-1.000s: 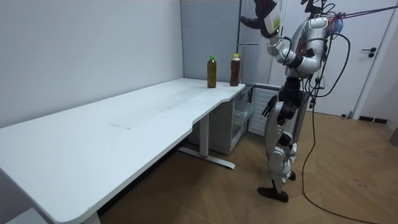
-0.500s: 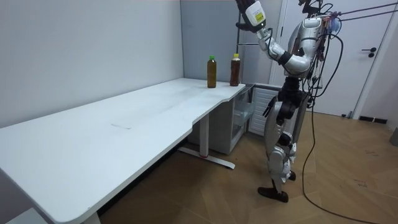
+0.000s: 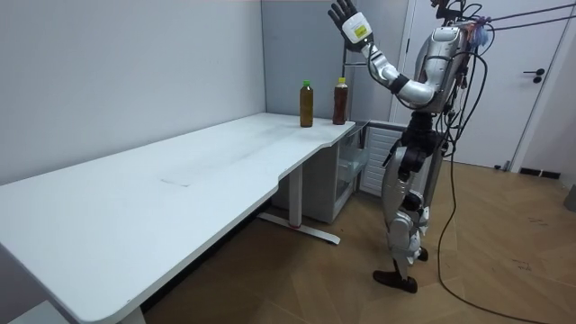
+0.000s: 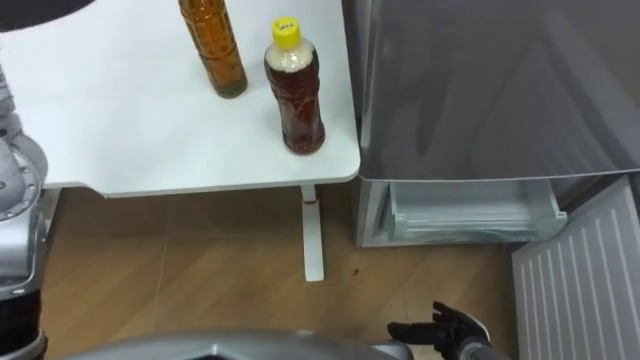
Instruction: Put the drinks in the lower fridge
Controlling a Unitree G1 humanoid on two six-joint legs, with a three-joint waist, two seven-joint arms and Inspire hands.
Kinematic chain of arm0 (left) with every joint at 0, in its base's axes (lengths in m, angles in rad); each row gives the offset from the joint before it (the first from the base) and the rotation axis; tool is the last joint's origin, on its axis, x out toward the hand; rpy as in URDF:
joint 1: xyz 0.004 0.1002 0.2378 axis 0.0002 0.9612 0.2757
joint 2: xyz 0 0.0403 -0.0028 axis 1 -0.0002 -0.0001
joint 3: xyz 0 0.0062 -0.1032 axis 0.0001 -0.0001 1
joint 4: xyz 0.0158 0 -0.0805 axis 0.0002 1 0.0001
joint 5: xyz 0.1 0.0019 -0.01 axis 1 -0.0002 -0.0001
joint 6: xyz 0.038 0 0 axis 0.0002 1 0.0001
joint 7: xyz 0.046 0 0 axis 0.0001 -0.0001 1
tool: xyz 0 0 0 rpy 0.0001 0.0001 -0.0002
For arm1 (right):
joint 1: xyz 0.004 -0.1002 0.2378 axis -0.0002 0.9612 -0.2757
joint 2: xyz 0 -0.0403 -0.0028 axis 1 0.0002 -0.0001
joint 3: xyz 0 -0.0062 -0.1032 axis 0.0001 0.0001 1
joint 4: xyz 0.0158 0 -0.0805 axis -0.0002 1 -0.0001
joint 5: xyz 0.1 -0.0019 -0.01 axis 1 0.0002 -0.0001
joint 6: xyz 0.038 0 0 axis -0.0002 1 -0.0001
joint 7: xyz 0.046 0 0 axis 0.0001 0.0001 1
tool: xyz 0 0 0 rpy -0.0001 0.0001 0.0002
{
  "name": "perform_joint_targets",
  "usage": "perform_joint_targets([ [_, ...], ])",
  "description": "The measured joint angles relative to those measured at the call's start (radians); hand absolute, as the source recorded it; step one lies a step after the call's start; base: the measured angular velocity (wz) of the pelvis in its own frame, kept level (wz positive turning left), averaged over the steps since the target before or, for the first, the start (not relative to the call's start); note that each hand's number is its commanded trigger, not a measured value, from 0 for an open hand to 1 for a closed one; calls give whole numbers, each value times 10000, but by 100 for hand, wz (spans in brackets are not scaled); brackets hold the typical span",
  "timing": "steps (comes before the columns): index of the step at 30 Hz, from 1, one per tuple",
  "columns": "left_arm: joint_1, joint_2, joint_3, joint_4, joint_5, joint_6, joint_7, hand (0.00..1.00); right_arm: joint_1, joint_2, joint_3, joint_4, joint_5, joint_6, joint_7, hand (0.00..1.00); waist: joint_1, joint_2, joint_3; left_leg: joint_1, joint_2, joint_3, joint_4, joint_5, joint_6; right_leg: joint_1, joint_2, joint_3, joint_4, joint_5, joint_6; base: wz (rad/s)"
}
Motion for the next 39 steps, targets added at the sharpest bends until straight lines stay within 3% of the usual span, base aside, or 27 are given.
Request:
perform_joint_targets([
  [9, -78, -30, -476, 7, -143, 480, -1420, 0, 2, 8, -7, -47, -19, 8, -160, 0, -185, 56, 15, 4, 33, 130, -120, 0, 2, -27, 8, 101, 17, 3, -3, -3],
  [16, -77, -45, -1173, 8, -154, 529, -2084, 0, -7, 15, 21, -106, 34, 1, -447, 0, -222, 158, -21, 165, 43, 233, -197, 4, -2, -21, 13, 269, 2, 3, -3, -5],
  [28, -61, -418, -1352, 805, -167, 1145, -2700, 0, -12, 108, 3, -109, 26, 23, -764, 0, -256, 116, 4, 293, 48, 309, -281, 6, -3, -18, 12, 367, -3, 3, -2, -2],
  [39, -48, -476, -1370, 973, -168, 1303, -3277, 0, -15, 147, 56, -118, 39, 36, -758, 0, -224, 47, -17, 310, 54, 353, -292, 6, -3, -29, 12, 393, 4, 3, -3, 0],
])
